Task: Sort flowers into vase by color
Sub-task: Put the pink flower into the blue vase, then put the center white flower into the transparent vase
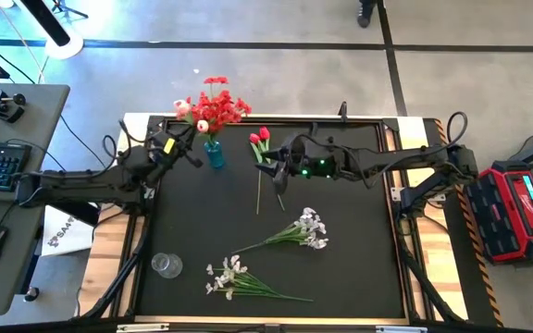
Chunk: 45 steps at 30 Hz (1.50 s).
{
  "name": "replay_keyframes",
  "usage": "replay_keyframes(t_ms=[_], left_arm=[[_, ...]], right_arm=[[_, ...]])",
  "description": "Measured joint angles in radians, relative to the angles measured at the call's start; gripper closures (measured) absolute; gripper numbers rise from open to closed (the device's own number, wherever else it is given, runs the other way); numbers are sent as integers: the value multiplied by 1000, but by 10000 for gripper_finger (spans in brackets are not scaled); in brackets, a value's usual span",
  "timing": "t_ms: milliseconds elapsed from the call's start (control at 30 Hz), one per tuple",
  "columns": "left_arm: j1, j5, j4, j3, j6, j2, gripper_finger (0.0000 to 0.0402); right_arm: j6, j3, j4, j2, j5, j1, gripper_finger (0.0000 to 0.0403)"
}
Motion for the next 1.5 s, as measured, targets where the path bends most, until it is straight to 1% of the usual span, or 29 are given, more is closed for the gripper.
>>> replay_keyframes(t_ms=[133, 267, 367, 533, 633, 833, 933, 1067, 1167, 1267, 1367, 1500], left_arm=[[0, 1, 0, 0, 0, 20, 401], [0, 2, -39, 0, -42, 25, 392], [-4, 4, -102, 0, -92, 21, 367], [-11, 9, -231, -1, -154, 10, 313], [-11, 9, -280, -1, -189, 1, 285], [-11, 12, -390, -1, -248, -29, 248], [-11, 39, -484, 5, -288, -49, 235], [-11, 53, -667, 53, -332, -59, 216], [-11, 56, -763, 79, -337, -58, 205], [-11, 61, -790, 89, -360, -59, 196], [-11, 94, -809, 89, -401, -63, 192], [-4, 166, -865, 91, -549, -66, 192]], right_arm=[[0, 0, -12, 0, 1, 0, 222], [1, 0, -13, 0, 2, 0, 222], [2, 0, -18, 0, 4, 0, 222], [11, 0, -50, 0, 4, 0, 222], [28, 1, -81, 0, -10, 0, 222], [31, 2, -134, 0, -30, 0, 222], [85, 2, -185, 0, -28, -1, 222], [236, 2, -296, 0, 32, -7, 222], [315, 2, -367, 0, 73, -14, 222], [370, 1, -399, 0, 102, -15, 222], [443, 2, -417, 0, 112, -15, 222], [600, 2, -519, 0, 116, -15, 222]])
